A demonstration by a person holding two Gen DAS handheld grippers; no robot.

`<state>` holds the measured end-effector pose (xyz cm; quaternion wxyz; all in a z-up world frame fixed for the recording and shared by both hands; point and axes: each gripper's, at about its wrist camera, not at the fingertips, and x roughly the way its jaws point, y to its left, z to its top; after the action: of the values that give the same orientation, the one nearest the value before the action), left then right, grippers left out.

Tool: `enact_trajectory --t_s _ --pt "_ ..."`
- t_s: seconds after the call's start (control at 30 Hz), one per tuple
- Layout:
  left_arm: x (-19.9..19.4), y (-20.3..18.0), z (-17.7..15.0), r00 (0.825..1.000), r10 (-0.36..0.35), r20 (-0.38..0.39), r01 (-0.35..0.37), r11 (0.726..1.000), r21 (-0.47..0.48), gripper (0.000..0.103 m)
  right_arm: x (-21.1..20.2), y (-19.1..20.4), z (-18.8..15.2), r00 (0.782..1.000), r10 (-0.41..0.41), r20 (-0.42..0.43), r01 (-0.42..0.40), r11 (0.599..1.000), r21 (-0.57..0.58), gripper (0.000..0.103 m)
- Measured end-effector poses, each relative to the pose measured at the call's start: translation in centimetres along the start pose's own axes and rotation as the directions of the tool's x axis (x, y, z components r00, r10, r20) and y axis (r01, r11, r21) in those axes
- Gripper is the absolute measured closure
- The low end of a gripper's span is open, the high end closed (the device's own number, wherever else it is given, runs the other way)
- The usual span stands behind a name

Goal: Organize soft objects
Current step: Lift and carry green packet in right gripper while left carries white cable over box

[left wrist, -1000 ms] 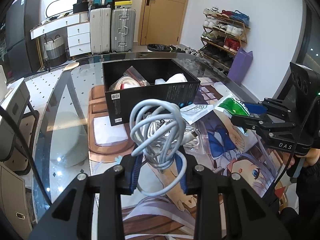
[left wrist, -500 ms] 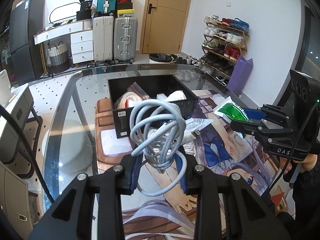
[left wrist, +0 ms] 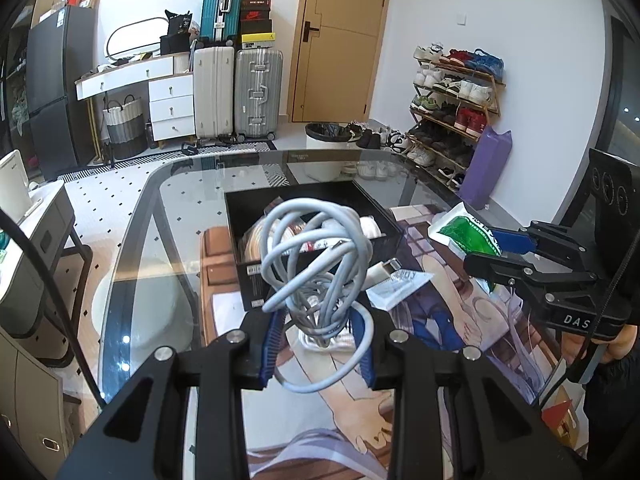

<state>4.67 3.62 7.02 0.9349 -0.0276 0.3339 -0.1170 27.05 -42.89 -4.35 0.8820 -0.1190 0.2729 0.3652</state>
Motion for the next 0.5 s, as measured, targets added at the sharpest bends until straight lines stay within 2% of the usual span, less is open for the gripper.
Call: enact_trajectory --t_s 0.5 --pt "1.4 0.4 3.1 0.999 0.017 0.038 -0.017 1.000 0.006 0.072 0.6 -0.4 2.8 0.999 0.007 0.037 -0.006 1.000 -0.007 0.063"
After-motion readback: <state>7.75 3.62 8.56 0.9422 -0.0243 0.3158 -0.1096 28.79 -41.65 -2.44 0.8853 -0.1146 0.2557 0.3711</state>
